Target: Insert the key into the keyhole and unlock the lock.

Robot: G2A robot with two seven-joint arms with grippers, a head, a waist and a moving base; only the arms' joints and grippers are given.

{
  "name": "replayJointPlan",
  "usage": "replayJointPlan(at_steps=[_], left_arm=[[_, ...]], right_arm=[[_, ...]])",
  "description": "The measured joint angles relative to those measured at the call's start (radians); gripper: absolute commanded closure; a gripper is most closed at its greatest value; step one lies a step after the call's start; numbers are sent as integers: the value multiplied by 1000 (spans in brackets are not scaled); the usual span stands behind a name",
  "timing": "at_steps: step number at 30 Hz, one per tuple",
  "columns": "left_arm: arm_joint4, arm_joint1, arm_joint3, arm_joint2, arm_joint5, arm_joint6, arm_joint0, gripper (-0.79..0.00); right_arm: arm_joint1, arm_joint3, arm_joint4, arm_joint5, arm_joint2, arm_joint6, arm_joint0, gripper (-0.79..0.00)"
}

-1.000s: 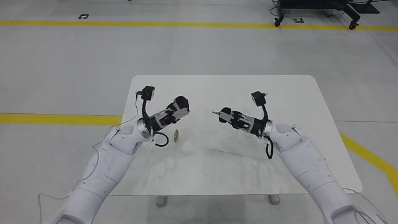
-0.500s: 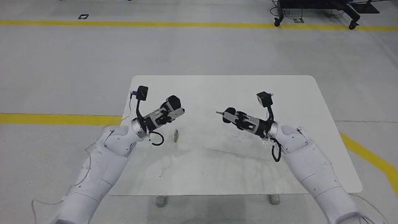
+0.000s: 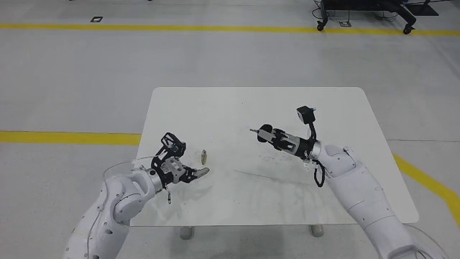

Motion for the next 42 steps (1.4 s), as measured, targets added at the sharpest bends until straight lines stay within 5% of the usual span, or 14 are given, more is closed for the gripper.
replayJointPlan(at_steps=[3,11,13,17,20,35,42], left_arm=[[6,-8,40,42,35,-15,-41,-779],[-2,-36,213,156,83,-21,-188,-517],[-9,-41,238,180,81,-31,-206,-379],[-14,-43,264,191,68,-28,-216,-274],[-11,-42,265,192,63,-24,-212,0],[25,-48,307,199,136,11,-234,0],[-34,-52,304,204,56,88,-235,0]], right_arm=[[0,0,0,0,0,0,0,0],[0,0,0,0,0,0,0,0],[0,0,0,0,0,0,0,0],[0,0,0,0,0,0,0,0],[0,0,0,0,0,0,0,0],[0,0,0,0,0,0,0,0],[0,0,0,0,0,0,0,0]])
